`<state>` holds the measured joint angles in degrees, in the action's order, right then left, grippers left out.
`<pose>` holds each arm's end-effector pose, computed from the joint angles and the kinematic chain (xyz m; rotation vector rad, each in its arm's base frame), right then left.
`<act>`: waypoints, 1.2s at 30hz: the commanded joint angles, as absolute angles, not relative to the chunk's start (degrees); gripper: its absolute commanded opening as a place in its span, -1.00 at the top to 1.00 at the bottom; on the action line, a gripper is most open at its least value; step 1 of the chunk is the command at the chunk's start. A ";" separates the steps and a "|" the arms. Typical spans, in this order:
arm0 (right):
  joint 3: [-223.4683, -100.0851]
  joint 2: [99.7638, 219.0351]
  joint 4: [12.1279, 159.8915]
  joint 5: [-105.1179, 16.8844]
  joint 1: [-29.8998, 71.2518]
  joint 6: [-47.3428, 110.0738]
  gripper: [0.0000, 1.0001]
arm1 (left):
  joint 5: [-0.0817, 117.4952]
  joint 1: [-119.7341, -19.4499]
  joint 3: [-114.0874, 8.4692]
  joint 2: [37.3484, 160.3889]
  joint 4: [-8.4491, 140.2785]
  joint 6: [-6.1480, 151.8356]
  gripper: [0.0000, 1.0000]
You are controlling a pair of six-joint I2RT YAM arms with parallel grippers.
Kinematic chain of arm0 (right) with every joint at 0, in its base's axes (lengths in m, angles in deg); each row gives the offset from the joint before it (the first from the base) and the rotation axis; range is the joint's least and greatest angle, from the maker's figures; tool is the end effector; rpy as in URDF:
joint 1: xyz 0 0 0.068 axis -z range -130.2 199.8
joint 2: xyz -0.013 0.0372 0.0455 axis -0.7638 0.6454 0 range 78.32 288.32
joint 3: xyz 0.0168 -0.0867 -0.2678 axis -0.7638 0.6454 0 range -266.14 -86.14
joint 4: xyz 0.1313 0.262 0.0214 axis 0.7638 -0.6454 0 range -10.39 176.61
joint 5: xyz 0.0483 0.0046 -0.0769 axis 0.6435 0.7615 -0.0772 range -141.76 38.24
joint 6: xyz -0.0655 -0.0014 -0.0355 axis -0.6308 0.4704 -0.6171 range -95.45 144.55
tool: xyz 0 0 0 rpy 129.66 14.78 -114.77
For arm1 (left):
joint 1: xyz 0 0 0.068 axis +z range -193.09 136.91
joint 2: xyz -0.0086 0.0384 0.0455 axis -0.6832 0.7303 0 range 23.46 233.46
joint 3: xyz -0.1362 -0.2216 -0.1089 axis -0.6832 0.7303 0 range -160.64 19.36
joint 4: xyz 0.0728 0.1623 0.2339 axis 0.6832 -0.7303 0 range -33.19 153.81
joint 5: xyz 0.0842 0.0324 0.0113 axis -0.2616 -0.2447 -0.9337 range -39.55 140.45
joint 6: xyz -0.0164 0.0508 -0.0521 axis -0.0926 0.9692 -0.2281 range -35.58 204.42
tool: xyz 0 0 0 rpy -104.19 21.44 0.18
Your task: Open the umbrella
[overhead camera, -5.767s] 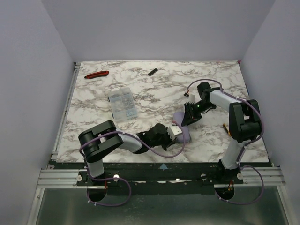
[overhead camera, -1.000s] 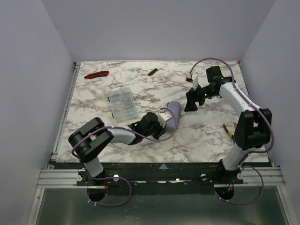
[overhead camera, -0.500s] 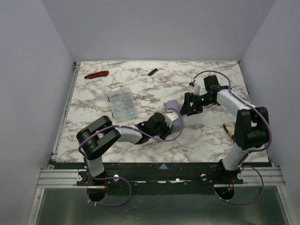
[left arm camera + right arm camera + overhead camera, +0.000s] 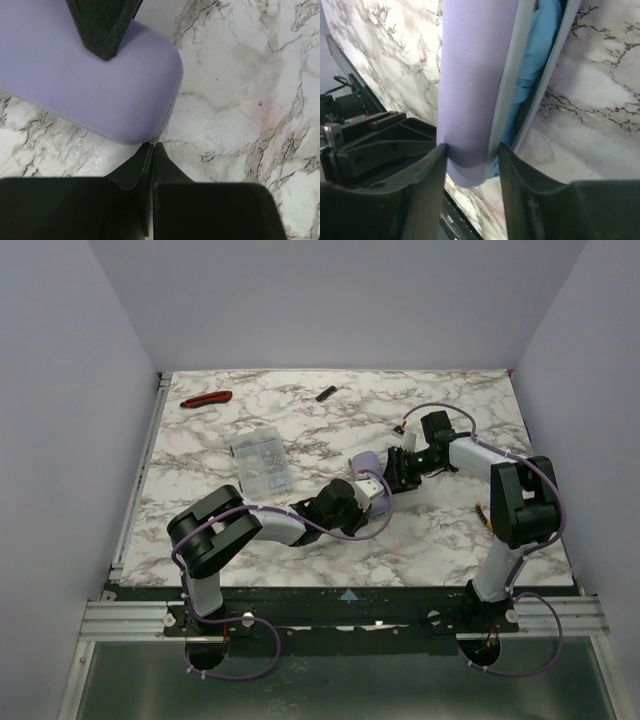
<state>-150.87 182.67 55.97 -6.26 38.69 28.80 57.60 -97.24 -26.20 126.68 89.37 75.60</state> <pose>0.3653 0.1173 0.1356 -0.3552 2.6603 1.1746 0.2268 -0.3271 0.1035 0.9288 2.0250 -0.7619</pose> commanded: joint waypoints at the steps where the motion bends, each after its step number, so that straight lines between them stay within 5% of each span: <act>1: -149.45 184.16 57.67 -4.56 38.20 29.28 0.27 | 56.60 -97.67 -27.28 127.45 89.59 75.90 1.00; 7: -150.70 187.10 52.68 -8.24 38.46 21.80 0.99 | 56.11 -97.67 -24.44 124.98 89.20 75.99 1.00; 20: -156.38 193.05 40.34 -8.93 41.81 3.52 0.99 | 56.23 -94.24 -18.21 121.66 89.21 79.69 1.00; 36: -154.84 191.98 34.90 -10.44 41.73 -6.81 0.99 | 61.44 -85.25 -31.95 126.76 79.38 76.26 1.00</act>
